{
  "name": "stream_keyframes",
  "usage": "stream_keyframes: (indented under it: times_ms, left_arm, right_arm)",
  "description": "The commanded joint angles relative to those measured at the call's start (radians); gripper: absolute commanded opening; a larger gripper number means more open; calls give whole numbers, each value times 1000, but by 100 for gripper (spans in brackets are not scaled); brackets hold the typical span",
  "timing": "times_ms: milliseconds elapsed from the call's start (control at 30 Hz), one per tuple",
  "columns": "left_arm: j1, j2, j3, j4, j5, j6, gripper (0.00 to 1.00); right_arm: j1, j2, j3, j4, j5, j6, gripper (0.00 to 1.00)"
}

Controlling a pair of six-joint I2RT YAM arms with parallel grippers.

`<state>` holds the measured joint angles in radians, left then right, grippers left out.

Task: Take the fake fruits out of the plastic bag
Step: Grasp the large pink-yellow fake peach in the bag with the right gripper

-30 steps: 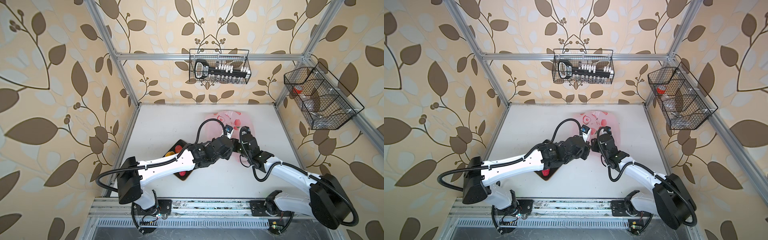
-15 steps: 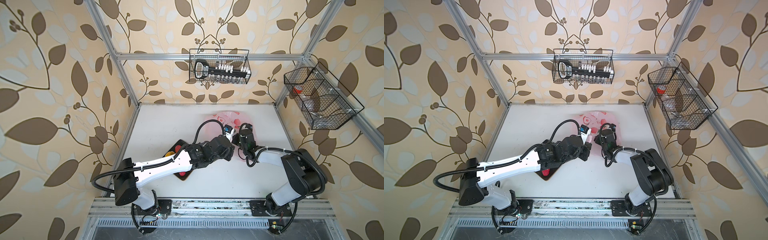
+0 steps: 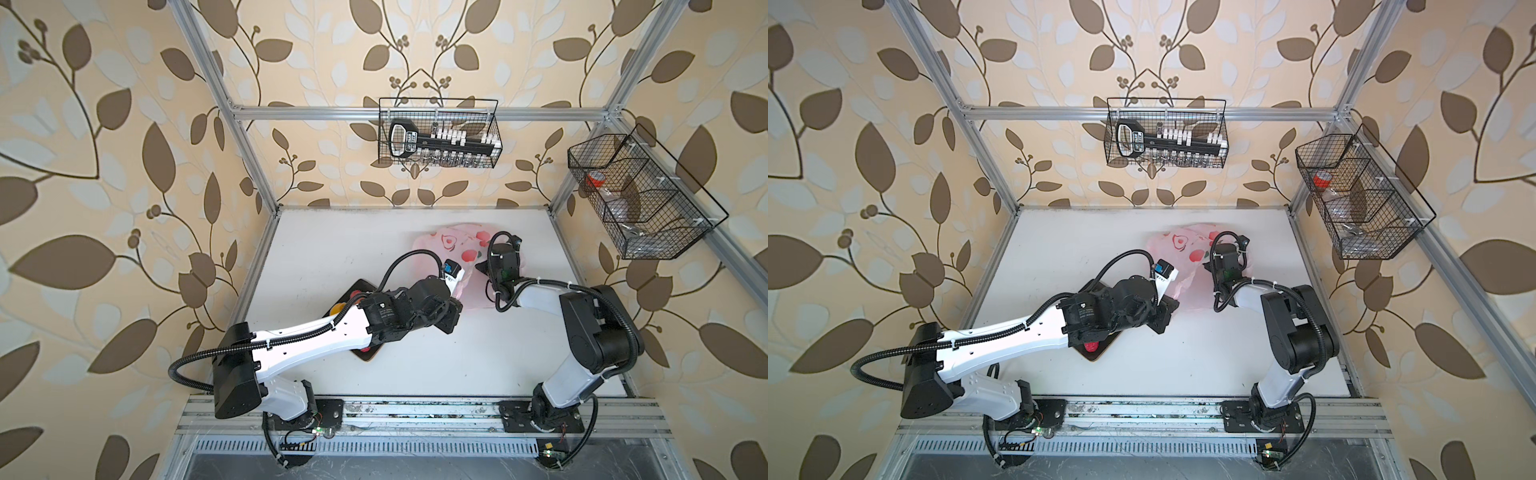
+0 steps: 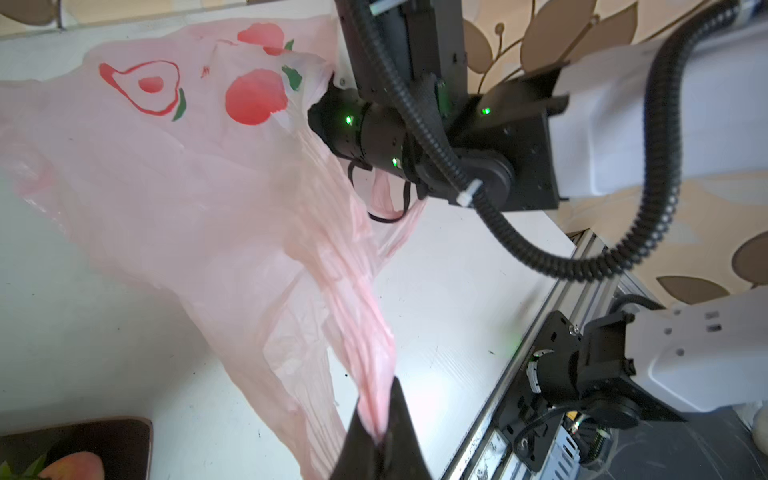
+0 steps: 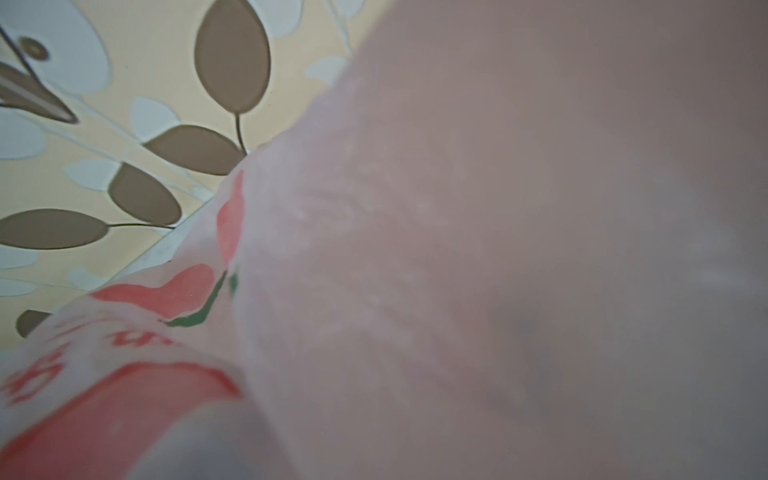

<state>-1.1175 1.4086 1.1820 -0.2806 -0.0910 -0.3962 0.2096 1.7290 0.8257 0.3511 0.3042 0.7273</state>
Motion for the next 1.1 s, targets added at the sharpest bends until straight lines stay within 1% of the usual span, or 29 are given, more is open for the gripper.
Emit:
stream_keyframes:
  times_ms: [0,300,433,567,733,800,933,1067]
  left_arm:
    - [7,-33,-5,3,49,4,0]
    - [3,-38,-16,7,79,7,0]
    - [3,-44,-25,8,84,7,0]
    - [2,-45,-35,15,80,5,0]
    - [2,-27,-44,19,41,-8,0]
    - [3,-10,-44,24,25,-19,0]
    - [3,26,-34,32,-6,-42,0]
    - [3,77,-24,60,-44,-62,0]
  right_arm:
    - [-10,49,47,-102,35,-21,88]
    - [-30,192,193,-220,40,-36,91]
    - [-39,231,246,-261,41,-35,90]
    - [-41,252,276,-298,46,-41,82]
    - [-41,226,255,-295,35,-45,64]
    - [-42,200,239,-286,23,-52,59]
    - [-42,136,197,-271,-17,-73,53]
    - [-42,39,112,-228,-102,-81,49]
